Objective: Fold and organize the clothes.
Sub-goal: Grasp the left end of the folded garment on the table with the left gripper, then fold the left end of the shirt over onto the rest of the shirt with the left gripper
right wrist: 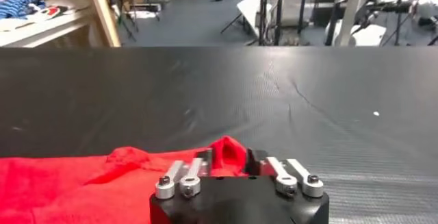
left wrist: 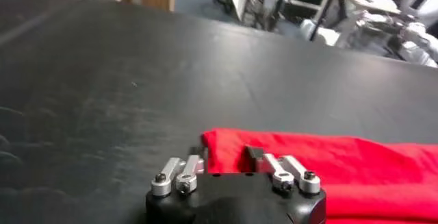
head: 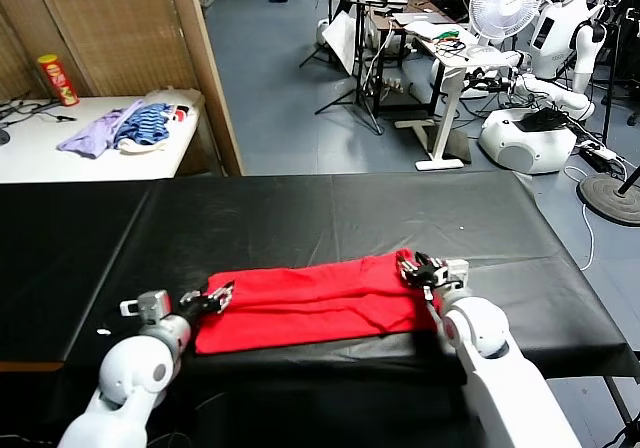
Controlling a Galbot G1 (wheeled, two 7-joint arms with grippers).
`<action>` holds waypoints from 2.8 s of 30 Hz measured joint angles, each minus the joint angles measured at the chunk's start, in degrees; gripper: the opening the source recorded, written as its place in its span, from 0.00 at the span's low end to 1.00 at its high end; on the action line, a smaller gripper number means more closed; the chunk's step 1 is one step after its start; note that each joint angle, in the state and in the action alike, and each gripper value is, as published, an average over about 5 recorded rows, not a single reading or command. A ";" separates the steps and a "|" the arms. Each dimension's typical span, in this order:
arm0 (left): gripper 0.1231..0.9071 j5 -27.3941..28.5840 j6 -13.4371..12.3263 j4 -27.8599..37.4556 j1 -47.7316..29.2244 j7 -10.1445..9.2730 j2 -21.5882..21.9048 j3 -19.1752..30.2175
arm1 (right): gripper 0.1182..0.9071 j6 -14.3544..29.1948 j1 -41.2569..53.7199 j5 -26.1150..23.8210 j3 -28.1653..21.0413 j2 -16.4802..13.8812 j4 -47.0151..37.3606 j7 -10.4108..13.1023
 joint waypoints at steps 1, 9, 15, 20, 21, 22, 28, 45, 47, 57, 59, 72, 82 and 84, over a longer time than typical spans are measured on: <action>0.12 1.35 -1.11 0.39 -0.08 -0.03 -0.30 0.13 | 0.02 1.06 -0.09 -0.46 -0.29 0.38 -0.33 0.71; 0.01 12.45 -7.53 4.47 -2.05 0.84 -3.23 1.52 | 0.02 5.41 0.25 -0.91 -1.11 2.42 -1.89 0.64; 0.12 13.75 -7.86 4.95 -3.27 2.06 -3.08 1.17 | 0.33 4.61 -1.34 -0.09 -0.18 1.27 0.58 -1.48; 0.43 13.47 -7.72 3.90 -2.66 2.35 -2.07 0.32 | 0.68 3.31 -3.64 1.75 1.38 -0.56 4.54 -1.55; 0.52 13.22 -7.64 3.61 -2.44 2.38 -1.90 0.10 | 0.74 3.15 -4.11 2.11 1.70 -0.90 5.34 -1.54; 0.58 12.88 -7.55 3.27 -2.16 2.41 -1.76 -0.13 | 0.78 3.02 -4.58 2.44 1.99 -1.19 6.14 -1.53; 0.85 8.47 -6.87 0.76 0.24 1.75 -2.16 -1.81 | 0.86 2.86 -7.13 3.05 3.05 -2.04 10.23 -1.50; 0.21 6.49 -8.27 -0.60 6.48 1.35 -7.13 -2.89 | 0.86 4.92 -9.28 1.85 3.35 -2.57 11.99 -2.33; 0.10 7.04 -8.17 -0.89 6.56 1.28 -7.36 -2.80 | 0.86 5.06 -9.29 1.61 3.46 -2.42 12.15 -2.34; 0.05 22.50 -10.63 0.05 5.75 3.61 -4.32 -4.01 | 0.86 2.76 -10.61 1.57 5.30 -1.49 15.30 -1.24; 0.05 25.95 -11.48 0.87 5.91 3.97 -1.97 -5.32 | 0.86 2.49 -10.94 1.60 5.60 -1.47 16.17 -1.19; 0.05 21.99 -6.56 -4.70 6.55 0.12 7.15 -5.05 | 0.86 1.67 -13.03 0.29 6.39 -0.11 19.68 -0.77; 0.05 7.42 -3.70 -10.22 1.06 -2.02 -4.20 9.12 | 0.86 1.48 -14.78 -0.84 8.73 0.81 20.06 -0.61; 0.05 6.54 -3.69 -9.92 0.06 -2.12 -6.58 11.11 | 0.86 1.43 -14.79 -0.91 8.97 0.93 19.98 -0.59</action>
